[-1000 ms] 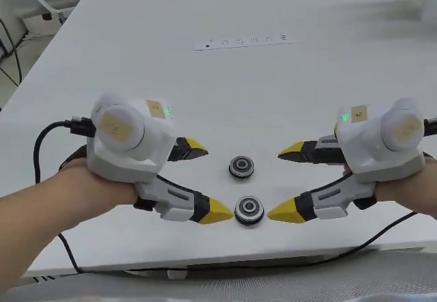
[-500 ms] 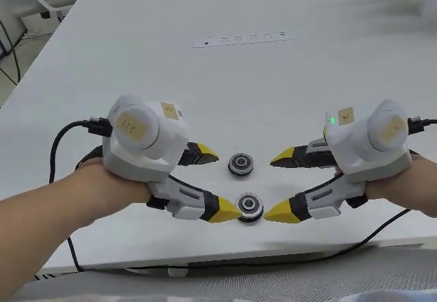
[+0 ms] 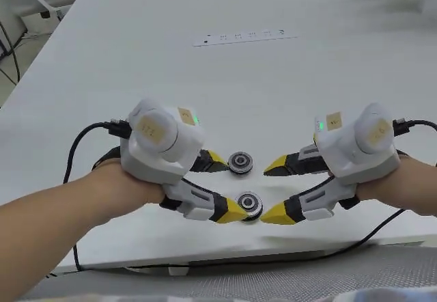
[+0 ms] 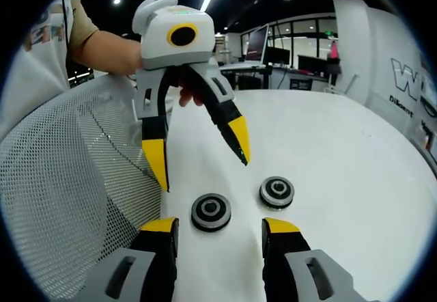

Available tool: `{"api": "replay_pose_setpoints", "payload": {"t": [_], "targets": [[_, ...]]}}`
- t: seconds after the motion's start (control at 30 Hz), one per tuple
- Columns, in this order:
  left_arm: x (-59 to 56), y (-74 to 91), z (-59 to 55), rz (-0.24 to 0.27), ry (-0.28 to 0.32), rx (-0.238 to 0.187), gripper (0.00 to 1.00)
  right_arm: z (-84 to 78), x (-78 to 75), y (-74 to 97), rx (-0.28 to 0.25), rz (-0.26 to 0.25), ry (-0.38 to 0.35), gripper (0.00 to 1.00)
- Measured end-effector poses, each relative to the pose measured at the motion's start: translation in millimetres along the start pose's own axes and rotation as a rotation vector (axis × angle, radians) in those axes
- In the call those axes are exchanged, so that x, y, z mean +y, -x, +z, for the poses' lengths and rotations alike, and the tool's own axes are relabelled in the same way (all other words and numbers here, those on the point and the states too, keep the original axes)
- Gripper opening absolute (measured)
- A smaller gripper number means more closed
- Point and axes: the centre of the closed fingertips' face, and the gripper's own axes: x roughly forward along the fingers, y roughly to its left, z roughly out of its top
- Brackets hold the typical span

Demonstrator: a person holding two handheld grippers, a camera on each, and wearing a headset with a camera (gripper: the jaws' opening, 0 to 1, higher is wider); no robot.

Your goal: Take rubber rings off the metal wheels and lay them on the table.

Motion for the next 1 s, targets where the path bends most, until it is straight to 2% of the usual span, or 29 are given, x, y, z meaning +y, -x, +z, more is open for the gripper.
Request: {"api": "replay_pose_setpoints", "payload": {"t": [0.57, 1.0], "targets": [[-11.2, -19.5, -1.7, -0.060, -0.005, 0.020, 0.32, -0.5, 1.5, -2.2, -0.012, 0.013, -0.014, 0.43], [-11.4, -26.9, -10.5, -0.057, -0.031, 0.045, 0.21, -2.7, 2.4, -3.8, -0.009, 0.017, -0.016, 0.43]]}}
